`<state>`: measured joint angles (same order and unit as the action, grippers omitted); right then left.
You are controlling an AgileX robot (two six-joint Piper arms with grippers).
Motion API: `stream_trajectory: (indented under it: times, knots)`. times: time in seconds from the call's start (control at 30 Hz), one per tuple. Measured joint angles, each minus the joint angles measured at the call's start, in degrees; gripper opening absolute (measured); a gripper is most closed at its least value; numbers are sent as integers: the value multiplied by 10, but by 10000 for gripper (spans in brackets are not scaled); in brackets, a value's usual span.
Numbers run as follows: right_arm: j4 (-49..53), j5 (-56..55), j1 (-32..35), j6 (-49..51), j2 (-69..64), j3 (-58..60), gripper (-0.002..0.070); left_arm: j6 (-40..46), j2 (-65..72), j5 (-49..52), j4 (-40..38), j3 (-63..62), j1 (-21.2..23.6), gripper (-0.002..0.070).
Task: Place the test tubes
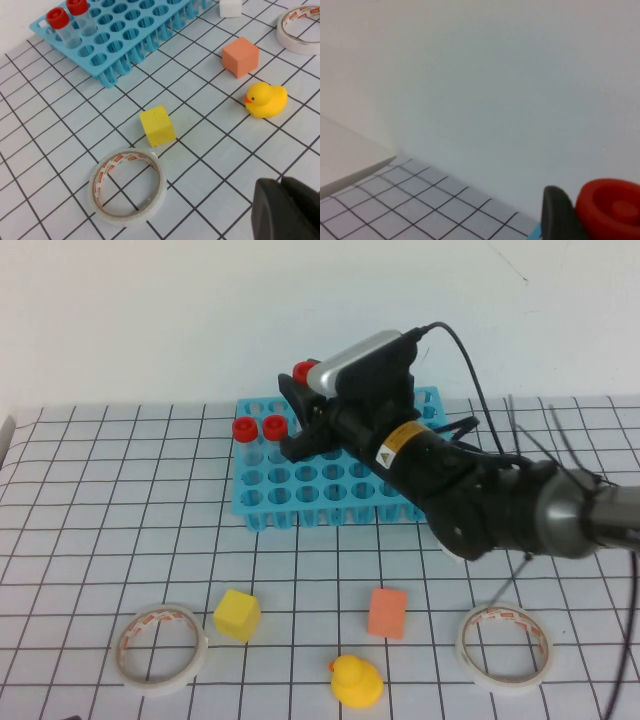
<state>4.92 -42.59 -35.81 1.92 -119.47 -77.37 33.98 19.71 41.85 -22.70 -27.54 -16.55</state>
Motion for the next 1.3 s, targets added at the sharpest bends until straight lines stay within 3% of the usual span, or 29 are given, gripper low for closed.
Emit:
stream_trajectory:
  times: [0.43,1.3]
  knots:
    - [-23,-7,21,-25,-140,-144,274,0,0,0,0,0,0,-1]
    - [10,7,30,-27,-153,-148,274,0,0,0,0,0,0,-1]
